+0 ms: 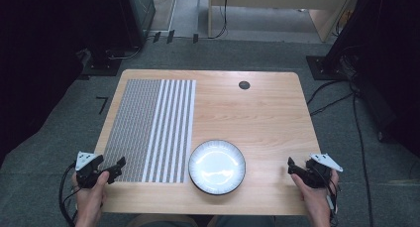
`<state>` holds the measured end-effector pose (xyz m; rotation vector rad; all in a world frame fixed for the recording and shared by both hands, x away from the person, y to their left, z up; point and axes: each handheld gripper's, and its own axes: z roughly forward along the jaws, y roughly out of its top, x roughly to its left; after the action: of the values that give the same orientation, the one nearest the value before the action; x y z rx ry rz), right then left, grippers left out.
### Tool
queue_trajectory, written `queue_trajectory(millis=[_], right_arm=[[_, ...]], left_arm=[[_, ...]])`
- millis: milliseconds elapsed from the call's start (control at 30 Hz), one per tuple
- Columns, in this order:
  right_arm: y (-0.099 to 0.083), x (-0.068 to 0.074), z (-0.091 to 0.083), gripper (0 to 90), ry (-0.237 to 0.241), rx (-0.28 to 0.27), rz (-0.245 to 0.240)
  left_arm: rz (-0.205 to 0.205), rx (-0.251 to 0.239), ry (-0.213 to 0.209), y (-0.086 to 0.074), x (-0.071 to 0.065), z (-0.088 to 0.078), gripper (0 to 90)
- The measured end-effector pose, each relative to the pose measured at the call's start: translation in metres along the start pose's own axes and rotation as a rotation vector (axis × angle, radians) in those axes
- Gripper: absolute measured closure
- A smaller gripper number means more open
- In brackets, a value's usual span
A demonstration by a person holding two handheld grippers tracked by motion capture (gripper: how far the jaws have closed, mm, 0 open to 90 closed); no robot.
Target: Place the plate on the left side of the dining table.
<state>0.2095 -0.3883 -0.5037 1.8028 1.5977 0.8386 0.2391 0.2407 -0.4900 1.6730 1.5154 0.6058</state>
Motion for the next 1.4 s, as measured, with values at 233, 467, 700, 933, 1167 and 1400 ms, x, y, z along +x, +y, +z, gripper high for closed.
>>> queue_trajectory(millis=[233, 467, 700, 933, 1167, 1400], right_arm=[[0.005, 0.008, -0.004, 21.0, 0.016, -0.010, 0.014], [0.008, 0.018, -0.007, 22.9, 0.034, -0.022, 0.021], [0.008, 0.029, -0.009, 24.1, 0.027, -0.022, 0.007], [0.009, 0.033, -0.011, 27.3, 0.036, -0.033, 0.016], [0.011, 0.039, -0.012, 30.8, 0.034, -0.059, 0.051], [0.016, 0.048, -0.016, 30.5, 0.046, -0.077, 0.033]], left_arm=[[0.000, 0.000, -0.012, 0.003, -0.010, 0.000, 13.3], [0.007, 0.000, -0.040, 0.005, -0.021, 0.003, 11.8], [0.007, -0.005, -0.047, 0.007, -0.034, 0.004, 12.6], [0.021, -0.001, -0.043, 0.008, -0.043, 0.007, 13.6], [0.041, 0.006, -0.057, 0.011, -0.058, 0.011, 13.7], [0.069, 0.011, -0.069, 0.014, -0.070, 0.015, 13.7]])
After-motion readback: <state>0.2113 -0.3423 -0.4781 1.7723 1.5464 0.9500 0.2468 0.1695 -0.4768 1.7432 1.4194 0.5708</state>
